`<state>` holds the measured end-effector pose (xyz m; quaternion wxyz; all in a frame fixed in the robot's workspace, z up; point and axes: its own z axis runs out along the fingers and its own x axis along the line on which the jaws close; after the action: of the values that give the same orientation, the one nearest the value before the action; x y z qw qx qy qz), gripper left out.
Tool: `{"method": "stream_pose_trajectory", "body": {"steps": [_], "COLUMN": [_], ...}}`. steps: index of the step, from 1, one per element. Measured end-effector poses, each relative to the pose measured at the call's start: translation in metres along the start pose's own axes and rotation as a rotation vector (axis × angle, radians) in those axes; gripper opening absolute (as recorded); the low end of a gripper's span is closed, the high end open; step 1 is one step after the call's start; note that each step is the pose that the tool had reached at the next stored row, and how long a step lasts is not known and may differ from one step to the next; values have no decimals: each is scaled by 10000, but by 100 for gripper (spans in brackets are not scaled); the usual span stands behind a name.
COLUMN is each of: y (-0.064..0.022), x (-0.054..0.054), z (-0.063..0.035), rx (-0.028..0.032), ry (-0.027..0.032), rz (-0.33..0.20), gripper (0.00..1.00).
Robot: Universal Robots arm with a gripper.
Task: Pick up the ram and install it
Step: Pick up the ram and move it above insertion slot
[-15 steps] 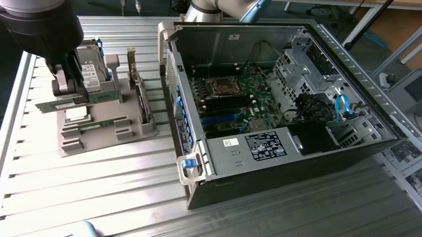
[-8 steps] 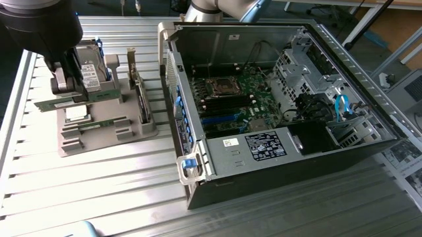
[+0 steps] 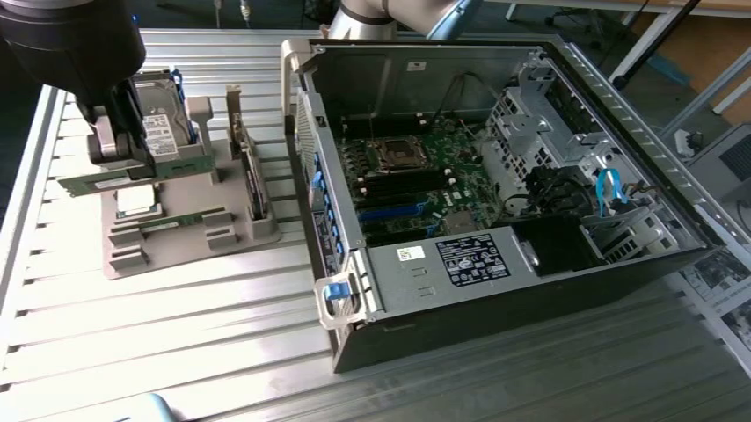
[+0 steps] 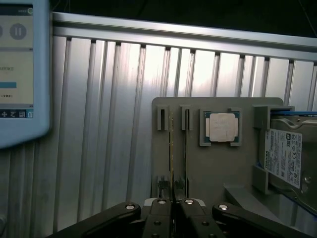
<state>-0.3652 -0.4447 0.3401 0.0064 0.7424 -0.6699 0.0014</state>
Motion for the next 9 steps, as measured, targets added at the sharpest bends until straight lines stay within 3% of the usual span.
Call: {"method": "stream_pose_trajectory", "body": {"steps": [9], "y": [0], "x": [0], "z": [-30], "rx": [0], "ry": [0], "rz": [0], "gripper": [13]}}
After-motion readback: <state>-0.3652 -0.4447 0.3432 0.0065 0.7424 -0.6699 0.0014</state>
